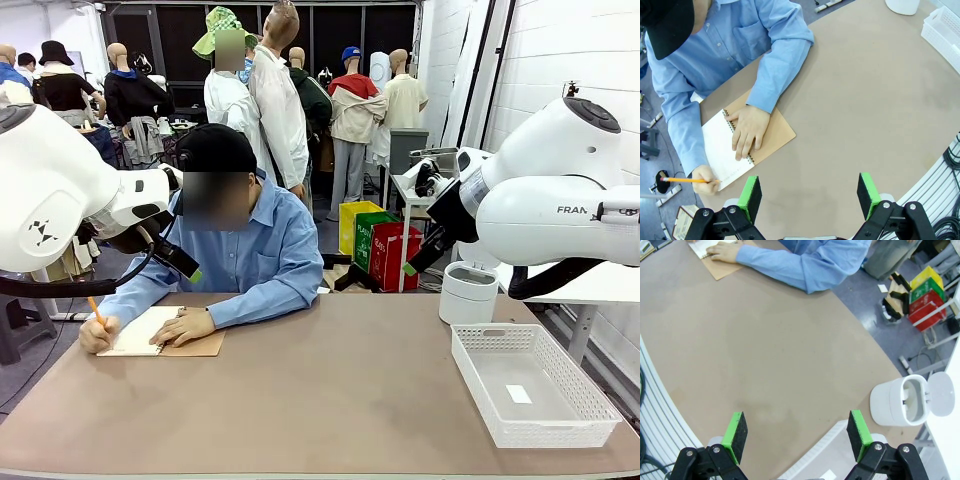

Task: Sort the paper based on its condition.
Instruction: If a person hands you a paper, place it in the Organizing basket , and if it's crumpled, put it in the Trash can.

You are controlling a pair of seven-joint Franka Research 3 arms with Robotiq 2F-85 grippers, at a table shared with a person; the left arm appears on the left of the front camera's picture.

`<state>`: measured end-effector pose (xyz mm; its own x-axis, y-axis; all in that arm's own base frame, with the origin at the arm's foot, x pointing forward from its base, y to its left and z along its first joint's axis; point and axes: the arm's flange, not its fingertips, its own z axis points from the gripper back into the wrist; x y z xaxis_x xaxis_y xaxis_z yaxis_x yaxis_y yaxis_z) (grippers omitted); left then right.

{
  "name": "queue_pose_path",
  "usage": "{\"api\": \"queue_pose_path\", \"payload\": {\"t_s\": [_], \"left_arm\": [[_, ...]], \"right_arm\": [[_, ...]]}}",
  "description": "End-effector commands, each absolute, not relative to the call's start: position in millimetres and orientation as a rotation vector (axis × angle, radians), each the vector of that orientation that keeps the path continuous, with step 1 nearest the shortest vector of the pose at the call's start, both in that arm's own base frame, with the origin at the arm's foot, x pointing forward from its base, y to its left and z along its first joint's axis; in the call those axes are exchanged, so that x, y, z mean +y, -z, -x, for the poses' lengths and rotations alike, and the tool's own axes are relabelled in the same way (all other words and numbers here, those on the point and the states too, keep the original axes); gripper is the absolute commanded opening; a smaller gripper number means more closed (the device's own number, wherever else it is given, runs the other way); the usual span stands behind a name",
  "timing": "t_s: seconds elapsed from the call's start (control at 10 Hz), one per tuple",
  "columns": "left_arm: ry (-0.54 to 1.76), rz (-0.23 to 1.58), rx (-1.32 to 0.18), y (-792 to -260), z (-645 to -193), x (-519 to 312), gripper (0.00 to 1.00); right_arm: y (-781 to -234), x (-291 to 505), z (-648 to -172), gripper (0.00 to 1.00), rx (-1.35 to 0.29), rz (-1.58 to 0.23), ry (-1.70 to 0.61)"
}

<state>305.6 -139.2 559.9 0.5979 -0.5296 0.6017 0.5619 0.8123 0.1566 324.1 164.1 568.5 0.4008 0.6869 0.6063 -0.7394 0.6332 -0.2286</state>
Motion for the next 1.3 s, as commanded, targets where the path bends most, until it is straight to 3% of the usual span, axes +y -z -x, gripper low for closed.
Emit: {"api": "queue_pose_path", "payload": {"t_s": [0.0, 1.2], "left_arm": [[0.633, 0.051, -0.683, -560.1, -305.7, -139.1, 1.0], [0.633, 0.051, -0.683, -560.1, -305.7, -139.1, 1.0]], "right_arm": [[-568.5, 164.9, -323.7, 1.0, -0.726, -0.082, -0.905], [-568.5, 164.9, -323.7, 1.0, -0.726, -0.082, -0.905]]}}
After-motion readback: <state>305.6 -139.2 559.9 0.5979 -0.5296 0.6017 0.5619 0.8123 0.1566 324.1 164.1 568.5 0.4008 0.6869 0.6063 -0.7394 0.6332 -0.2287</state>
